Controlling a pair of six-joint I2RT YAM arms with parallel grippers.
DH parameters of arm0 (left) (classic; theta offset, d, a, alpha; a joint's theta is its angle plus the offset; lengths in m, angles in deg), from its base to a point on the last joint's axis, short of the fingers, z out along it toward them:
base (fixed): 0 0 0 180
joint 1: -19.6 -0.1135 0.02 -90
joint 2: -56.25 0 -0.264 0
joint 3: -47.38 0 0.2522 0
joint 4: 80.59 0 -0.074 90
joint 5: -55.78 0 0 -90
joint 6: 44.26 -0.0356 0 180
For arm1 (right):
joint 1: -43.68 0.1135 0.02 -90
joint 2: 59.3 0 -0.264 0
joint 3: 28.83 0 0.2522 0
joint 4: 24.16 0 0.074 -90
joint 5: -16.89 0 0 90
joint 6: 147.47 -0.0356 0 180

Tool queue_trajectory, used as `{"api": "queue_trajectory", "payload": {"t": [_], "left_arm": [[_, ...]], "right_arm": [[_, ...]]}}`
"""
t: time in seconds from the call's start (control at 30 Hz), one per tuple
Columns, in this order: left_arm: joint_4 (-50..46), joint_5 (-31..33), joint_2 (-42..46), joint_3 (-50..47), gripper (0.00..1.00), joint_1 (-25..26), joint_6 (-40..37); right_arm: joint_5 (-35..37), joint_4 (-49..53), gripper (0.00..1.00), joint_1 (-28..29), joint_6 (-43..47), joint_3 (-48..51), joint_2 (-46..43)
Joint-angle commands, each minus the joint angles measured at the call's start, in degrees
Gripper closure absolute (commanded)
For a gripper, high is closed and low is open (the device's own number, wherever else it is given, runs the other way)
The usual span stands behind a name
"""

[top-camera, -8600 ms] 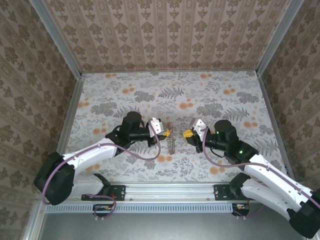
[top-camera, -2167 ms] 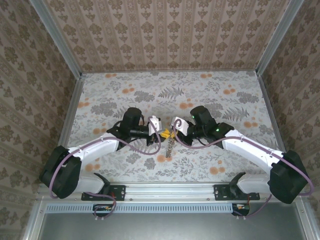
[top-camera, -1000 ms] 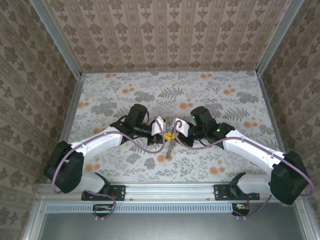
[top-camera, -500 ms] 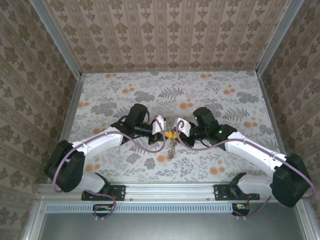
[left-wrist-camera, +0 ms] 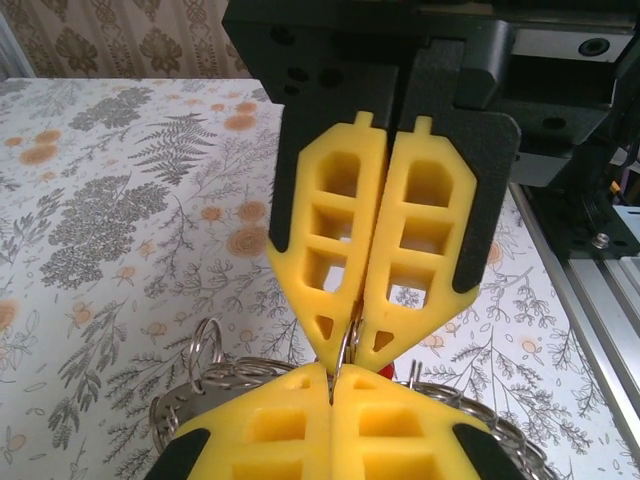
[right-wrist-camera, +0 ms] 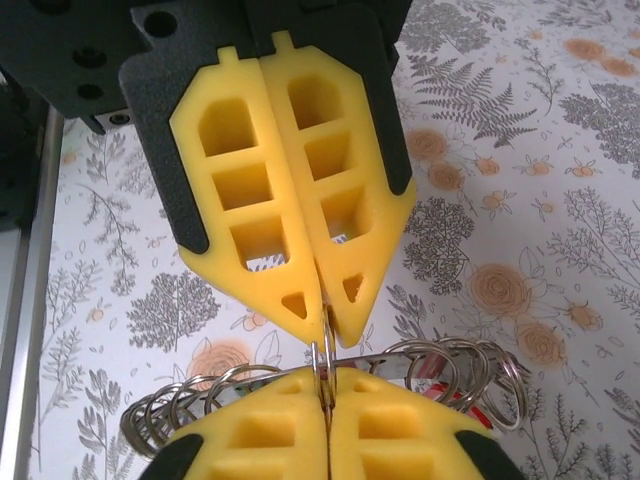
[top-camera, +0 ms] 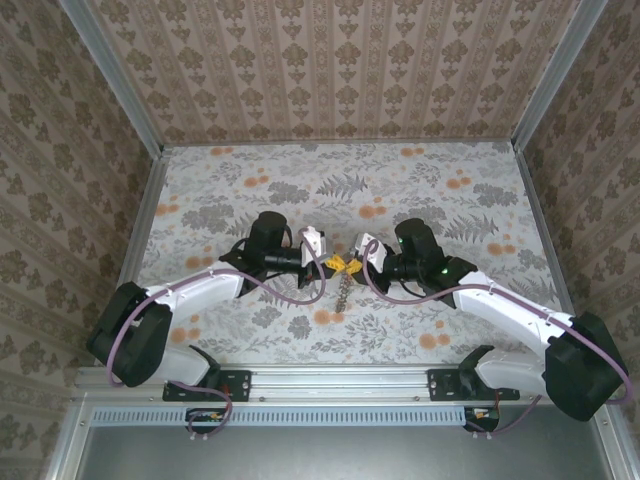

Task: Put the keys on the keyring

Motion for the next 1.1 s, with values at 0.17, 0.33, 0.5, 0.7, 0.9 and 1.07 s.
{"api": "queue_trajectory", "payload": {"t": [0.17,0.33,0.5,0.7,0.9,1.07], "left_arm": [[-6.7,-1.8,2.2,2.6,0.88,0.6,-4.8],[-14.8,-0.1,2.2,5.3,0.77,1.1,-10.1],[-17.7,0.8,1.2,7.8,0.74,1.7,-12.4],[-19.3,1.0,-0.5,10.0,0.73,2.6,-13.7],[-22.3,2.4,-1.8,11.8,0.73,3.4,-15.6],[-24.3,3.3,-2.1,12.5,0.75,3.5,-17.0]], "right_arm": [[-1.1,2.3,1.00,-0.5,0.4,-1.8,-0.8],[-0.7,6.3,1.00,-0.5,2.9,-3.9,-0.7],[-0.7,8.6,1.00,-0.4,4.4,-5.2,-0.5],[-1.0,9.5,1.00,-0.4,5.0,-6.1,-0.2],[-1.7,9.2,0.99,-0.4,4.8,-6.6,0.3],[-1.8,8.6,0.99,-0.3,4.7,-6.6,0.6]]}}
